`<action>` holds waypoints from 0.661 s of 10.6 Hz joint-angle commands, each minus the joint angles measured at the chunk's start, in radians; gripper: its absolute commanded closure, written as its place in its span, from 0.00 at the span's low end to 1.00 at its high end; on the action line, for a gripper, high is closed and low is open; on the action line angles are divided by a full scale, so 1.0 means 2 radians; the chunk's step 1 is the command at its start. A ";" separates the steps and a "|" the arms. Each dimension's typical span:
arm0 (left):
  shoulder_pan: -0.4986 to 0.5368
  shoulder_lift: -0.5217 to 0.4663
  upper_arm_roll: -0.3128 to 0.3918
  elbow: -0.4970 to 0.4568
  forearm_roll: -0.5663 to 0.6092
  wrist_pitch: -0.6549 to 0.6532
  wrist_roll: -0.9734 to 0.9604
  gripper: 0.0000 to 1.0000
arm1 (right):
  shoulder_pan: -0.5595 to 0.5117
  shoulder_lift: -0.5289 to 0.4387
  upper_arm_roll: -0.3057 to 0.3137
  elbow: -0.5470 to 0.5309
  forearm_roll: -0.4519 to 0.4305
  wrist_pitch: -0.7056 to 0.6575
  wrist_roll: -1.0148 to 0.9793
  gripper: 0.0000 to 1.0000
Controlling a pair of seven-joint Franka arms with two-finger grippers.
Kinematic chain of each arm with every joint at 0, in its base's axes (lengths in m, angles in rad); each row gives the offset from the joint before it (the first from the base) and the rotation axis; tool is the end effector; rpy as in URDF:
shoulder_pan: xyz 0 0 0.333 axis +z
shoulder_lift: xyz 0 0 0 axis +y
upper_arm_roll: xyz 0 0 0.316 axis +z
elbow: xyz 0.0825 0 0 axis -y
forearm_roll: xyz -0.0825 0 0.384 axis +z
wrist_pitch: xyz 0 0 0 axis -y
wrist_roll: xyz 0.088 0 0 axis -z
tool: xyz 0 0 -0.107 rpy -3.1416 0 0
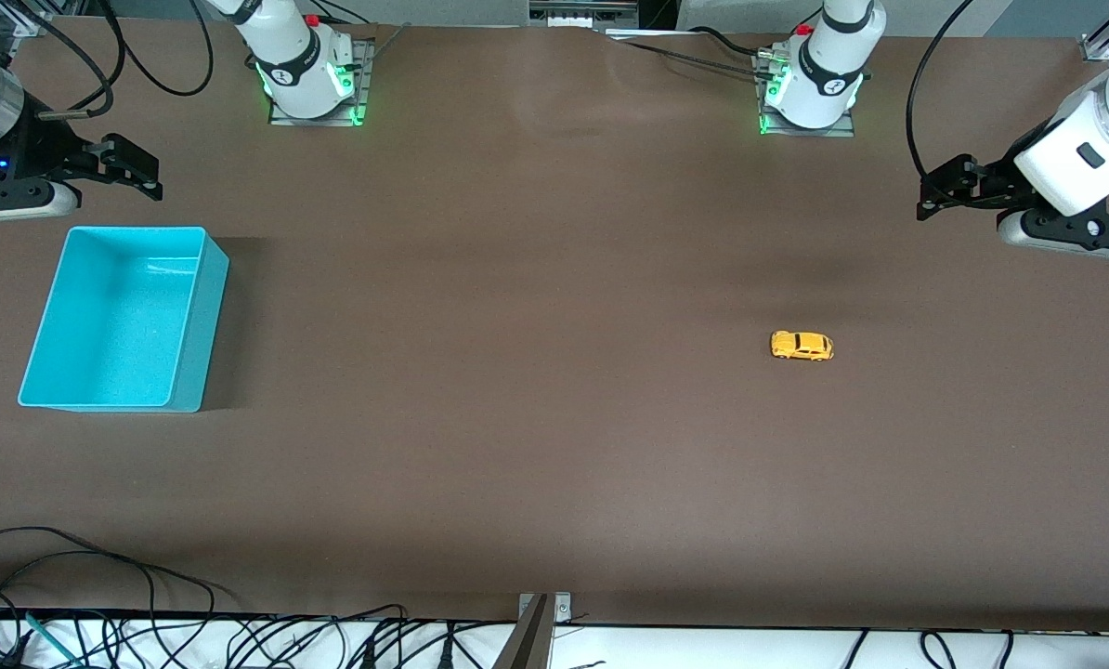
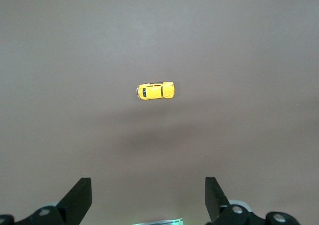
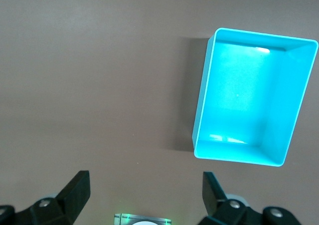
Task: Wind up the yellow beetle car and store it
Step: 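Move the left gripper down over the yellow toy car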
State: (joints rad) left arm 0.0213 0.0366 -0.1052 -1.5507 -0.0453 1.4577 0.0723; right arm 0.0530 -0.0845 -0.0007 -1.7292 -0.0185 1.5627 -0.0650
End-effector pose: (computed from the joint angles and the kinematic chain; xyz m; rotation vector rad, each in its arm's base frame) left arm 0.5504 -0.0505 0.6047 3.0771 -0.2445 -0.2004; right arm 0.5229 0.0254 0.5949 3.1156 0.1839 -0.1282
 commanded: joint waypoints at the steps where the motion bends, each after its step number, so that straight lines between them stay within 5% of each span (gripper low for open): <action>1: -0.001 0.014 0.002 -0.001 -0.004 0.018 0.091 0.00 | 0.001 0.005 -0.001 0.012 -0.008 -0.011 0.004 0.00; 4: 0.000 0.028 0.002 -0.036 0.000 0.070 0.235 0.00 | 0.001 0.005 -0.001 0.012 -0.008 -0.011 0.004 0.00; 7: -0.002 0.027 -0.001 -0.124 0.003 0.181 0.346 0.00 | 0.001 0.005 -0.002 0.012 -0.007 -0.011 0.004 0.00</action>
State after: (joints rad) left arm 0.0216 0.1110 -0.1059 -1.7176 -0.0447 1.7517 0.6772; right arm 0.0528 -0.0843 -0.0016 -1.7289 -0.0187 1.5621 -0.0650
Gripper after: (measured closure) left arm 0.000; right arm 0.000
